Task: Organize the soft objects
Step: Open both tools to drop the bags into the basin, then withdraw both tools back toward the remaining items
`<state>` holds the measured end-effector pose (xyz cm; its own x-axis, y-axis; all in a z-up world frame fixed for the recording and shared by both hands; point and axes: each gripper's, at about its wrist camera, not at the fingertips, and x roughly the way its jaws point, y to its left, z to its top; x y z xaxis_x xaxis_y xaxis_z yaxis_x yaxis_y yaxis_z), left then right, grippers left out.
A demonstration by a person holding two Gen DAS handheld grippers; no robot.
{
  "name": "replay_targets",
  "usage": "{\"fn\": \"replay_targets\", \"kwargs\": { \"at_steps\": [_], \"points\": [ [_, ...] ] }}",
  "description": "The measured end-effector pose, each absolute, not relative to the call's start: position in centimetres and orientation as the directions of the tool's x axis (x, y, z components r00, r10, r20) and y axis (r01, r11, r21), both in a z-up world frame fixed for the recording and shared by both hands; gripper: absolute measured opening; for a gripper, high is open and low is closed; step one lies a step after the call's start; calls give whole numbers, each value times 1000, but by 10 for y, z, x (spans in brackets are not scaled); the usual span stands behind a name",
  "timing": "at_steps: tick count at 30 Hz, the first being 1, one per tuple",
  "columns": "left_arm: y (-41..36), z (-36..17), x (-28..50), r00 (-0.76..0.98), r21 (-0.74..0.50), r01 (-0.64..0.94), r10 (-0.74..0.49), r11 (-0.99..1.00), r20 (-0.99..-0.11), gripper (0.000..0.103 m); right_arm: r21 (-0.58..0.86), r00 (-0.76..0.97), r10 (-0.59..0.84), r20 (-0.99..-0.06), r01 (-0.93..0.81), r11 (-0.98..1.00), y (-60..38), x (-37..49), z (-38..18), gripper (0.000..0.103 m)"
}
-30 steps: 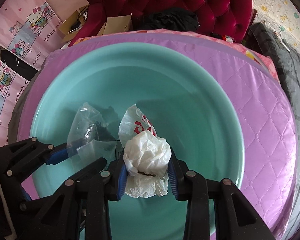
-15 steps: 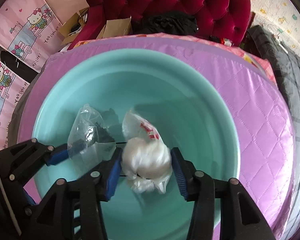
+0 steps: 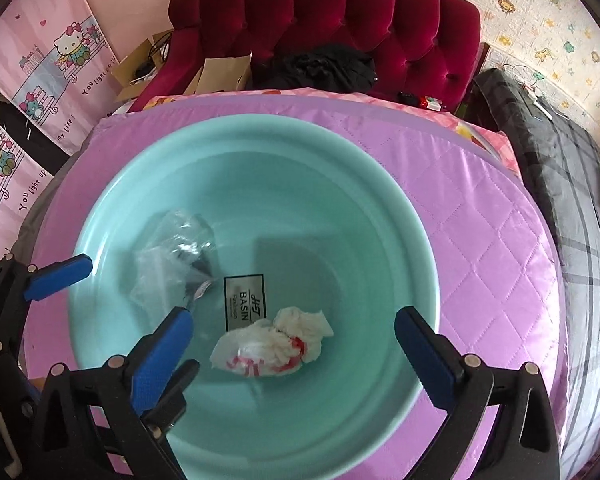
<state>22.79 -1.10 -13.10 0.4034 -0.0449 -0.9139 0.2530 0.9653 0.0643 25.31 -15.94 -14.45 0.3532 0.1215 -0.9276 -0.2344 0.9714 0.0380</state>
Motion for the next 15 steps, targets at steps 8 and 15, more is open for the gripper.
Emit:
{"fn": "replay_targets", "kwargs": {
  "at_steps": [8,15],
  "points": [
    [-4,-114,194,420,51,237,-55,970,-906,103,26,376,117,-919,-240,971,-160,217,-124,103],
    [0,-100,161,421,50,243,-59,969,-905,103,32,399,128,-908,-237,971,-161,183,-106,103]
  ]
}}
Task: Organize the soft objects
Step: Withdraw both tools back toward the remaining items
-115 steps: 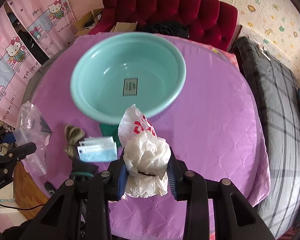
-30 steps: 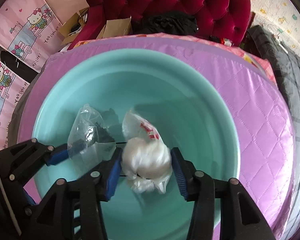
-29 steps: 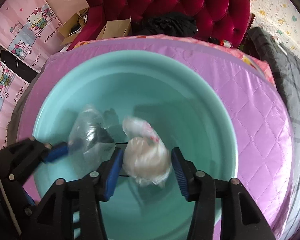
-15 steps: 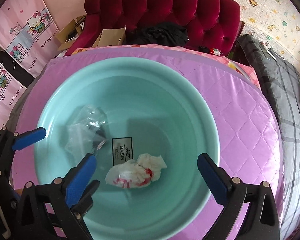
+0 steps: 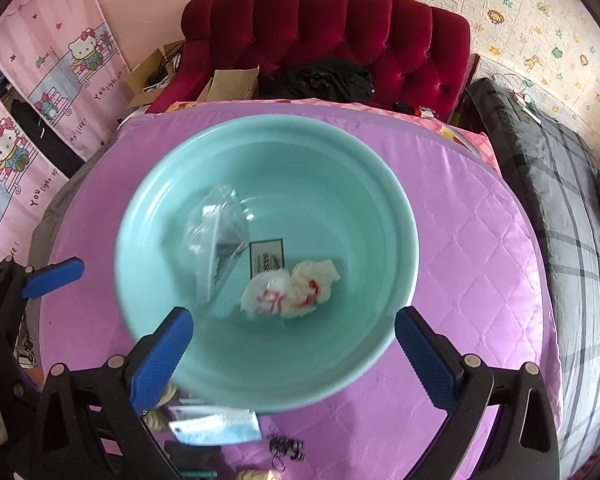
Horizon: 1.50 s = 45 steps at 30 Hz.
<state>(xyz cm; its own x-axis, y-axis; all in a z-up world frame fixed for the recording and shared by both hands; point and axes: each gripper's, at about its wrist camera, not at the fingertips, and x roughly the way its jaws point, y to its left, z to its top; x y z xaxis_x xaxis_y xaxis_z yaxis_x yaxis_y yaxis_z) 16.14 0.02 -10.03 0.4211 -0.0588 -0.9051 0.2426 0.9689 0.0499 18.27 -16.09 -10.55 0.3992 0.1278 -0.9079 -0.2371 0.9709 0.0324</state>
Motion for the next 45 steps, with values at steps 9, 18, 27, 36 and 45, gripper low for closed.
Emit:
{"fn": "replay_targets", "kwargs": {
  "at_steps": [9,18,27,36,45],
  "points": [
    [3,-99,121,432,91,251,-27,964,-902,103,29,406,118,-906,-219,975,-166,137,-105,103],
    [11,-106,77,428,117,249,-1,961,-904,103,41,401,121,-908,-203,978,-171,97,-111,103],
    [29,-117,26,403,29,185,-49,982,-914,103,40,406,130,-904,-222,974,-169,55,-117,103],
    [42,-132,-6,418,45,158,-25,986,-908,103,56,409,155,-899,-244,968,-163,16,-129,103],
    [46,-137,-15,424,62,154,-10,986,-906,103,63,377,173,-910,-287,956,-146,2,-147,103]
  ]
}}
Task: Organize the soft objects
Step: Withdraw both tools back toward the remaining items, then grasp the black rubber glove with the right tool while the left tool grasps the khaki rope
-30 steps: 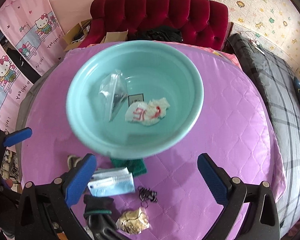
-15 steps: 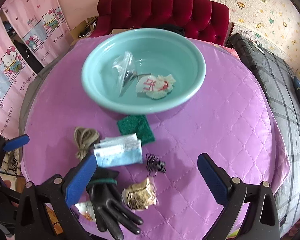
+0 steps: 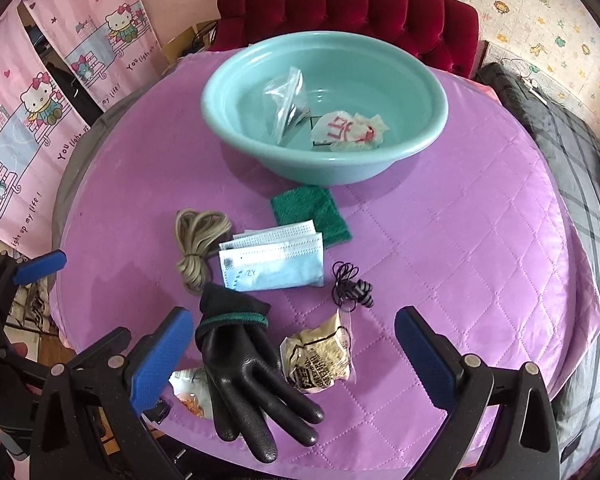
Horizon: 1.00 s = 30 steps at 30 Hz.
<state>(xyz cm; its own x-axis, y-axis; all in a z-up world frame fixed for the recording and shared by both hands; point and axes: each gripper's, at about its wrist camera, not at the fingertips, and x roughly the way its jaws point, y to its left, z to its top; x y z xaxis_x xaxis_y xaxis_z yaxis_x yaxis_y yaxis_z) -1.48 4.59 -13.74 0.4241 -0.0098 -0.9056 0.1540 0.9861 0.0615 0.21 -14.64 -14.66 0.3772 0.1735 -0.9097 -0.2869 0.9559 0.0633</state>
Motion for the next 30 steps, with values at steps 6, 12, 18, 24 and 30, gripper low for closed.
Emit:
{"fn": "replay_targets", "kwargs": {
  "at_steps": [6,12,18,24,30],
  "points": [
    [49,-144,-17,411,65,157,-5,985,-912,103,105,343,210,-916,-301,948,-138,4,-154,103],
    [53,-149,-16,408,69,164,-4,984,-913,103,96,304,202,-931,-331,939,-121,7,-167,103],
    [60,-159,-14,392,44,154,-20,987,-920,103,90,242,185,-952,-359,929,-105,14,-192,103],
    [70,-170,-12,371,34,129,-16,991,-928,103,101,187,183,-965,-377,921,-91,20,-212,98],
    [75,-177,-8,350,15,94,-18,995,-936,103,110,149,183,-972,-399,910,-79,22,-223,76]
  ]
}}
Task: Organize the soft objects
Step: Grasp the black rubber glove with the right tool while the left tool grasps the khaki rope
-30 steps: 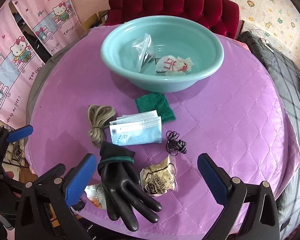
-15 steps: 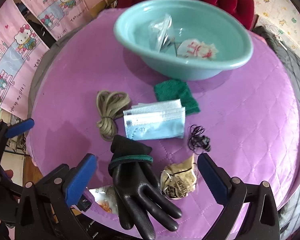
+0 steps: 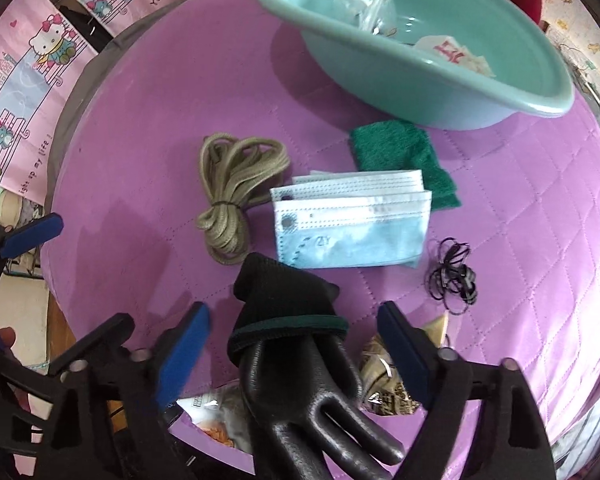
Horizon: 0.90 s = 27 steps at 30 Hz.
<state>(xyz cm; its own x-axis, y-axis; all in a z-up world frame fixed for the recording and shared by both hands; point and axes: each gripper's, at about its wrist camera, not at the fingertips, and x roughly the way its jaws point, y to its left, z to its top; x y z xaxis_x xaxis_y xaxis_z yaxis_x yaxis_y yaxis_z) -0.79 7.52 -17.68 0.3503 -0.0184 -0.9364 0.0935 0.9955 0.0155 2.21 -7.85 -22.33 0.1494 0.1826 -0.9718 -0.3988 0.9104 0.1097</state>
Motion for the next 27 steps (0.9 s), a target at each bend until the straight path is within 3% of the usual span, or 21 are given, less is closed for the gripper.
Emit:
{"fn": "replay_targets", "kwargs": {
  "at_steps": [1,5,14,27],
  "points": [
    [76,-177,-8,352,15,89,-18,996,-936,103,116,142,186,-972,-400,909,-77,21,-225,59],
    [74,-176,-6,355,3,86,-27,996,-934,103,147,123,210,-970,-394,907,-76,21,-228,28],
    [58,-183,13,337,-5,117,-44,993,-940,103,200,162,279,-946,-384,901,-94,14,-199,24],
    [51,-196,41,309,-41,97,-69,994,-948,103,187,241,272,-931,-323,928,-137,31,-170,24]
  ]
}}
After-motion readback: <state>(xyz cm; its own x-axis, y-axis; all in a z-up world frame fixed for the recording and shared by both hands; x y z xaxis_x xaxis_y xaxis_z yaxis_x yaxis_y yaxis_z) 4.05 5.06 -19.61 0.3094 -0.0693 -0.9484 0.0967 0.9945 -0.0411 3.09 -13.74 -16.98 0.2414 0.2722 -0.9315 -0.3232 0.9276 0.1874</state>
